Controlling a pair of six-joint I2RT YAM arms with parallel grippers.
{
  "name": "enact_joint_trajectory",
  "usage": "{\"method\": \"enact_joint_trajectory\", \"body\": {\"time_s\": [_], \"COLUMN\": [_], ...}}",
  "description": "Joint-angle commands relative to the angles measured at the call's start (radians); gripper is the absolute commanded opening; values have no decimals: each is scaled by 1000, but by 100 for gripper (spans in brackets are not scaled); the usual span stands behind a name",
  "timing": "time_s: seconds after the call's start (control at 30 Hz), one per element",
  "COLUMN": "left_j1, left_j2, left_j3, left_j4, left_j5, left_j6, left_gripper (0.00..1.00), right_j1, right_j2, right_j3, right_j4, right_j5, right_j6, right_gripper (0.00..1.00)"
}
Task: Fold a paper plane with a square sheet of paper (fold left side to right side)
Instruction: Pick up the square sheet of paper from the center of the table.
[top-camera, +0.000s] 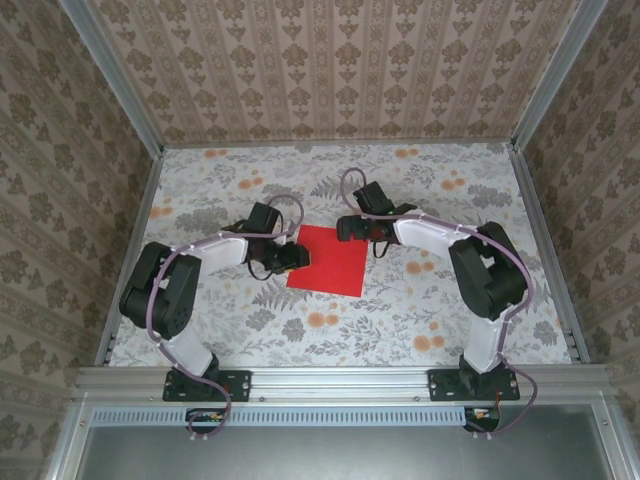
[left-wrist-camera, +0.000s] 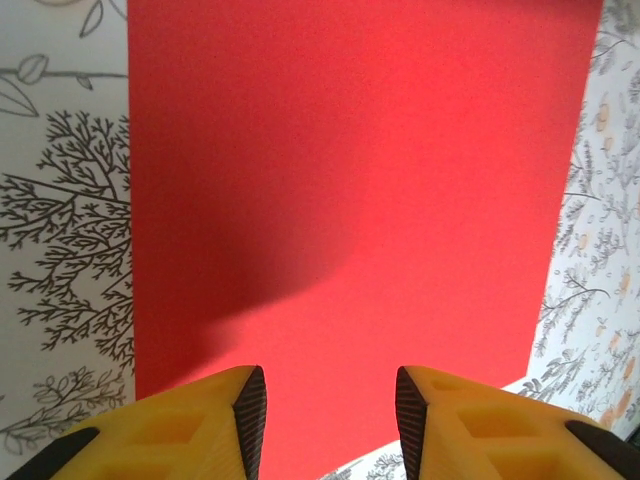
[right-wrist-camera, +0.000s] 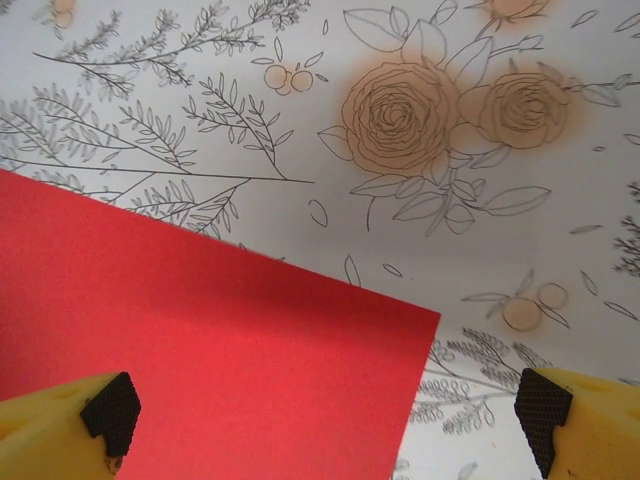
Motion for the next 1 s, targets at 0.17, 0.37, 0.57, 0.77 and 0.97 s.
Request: {"method": "enact_joint_trajectory", "body": {"time_s": [0.17,0.37,0.57,0.77,0.97], "left_j1": [-30,-53,-62,-65,-65], "left_j2": [57,79,93,95,83], "left_j3": [21,30,35,35,27], "left_j4": [-36,-58,-48,-27,23], "left_j5": [-20,-54,-70,-70,-46], "left_j6": [-19,-18,-30,-46,-65], "left_gripper": [41,38,38,37,37], "right_j1": [34,52,75,97,100], "right_j2": [103,143,148,127,107], "right_j3": [80,101,92,84,83], "right_j4": [-79,-119,-136,-159,-176], "right_j5": [-22,-29,-72,-122,-189], "right_j6": [36,55,63,60,56], "right_gripper": [100,100,100,98,79]}}
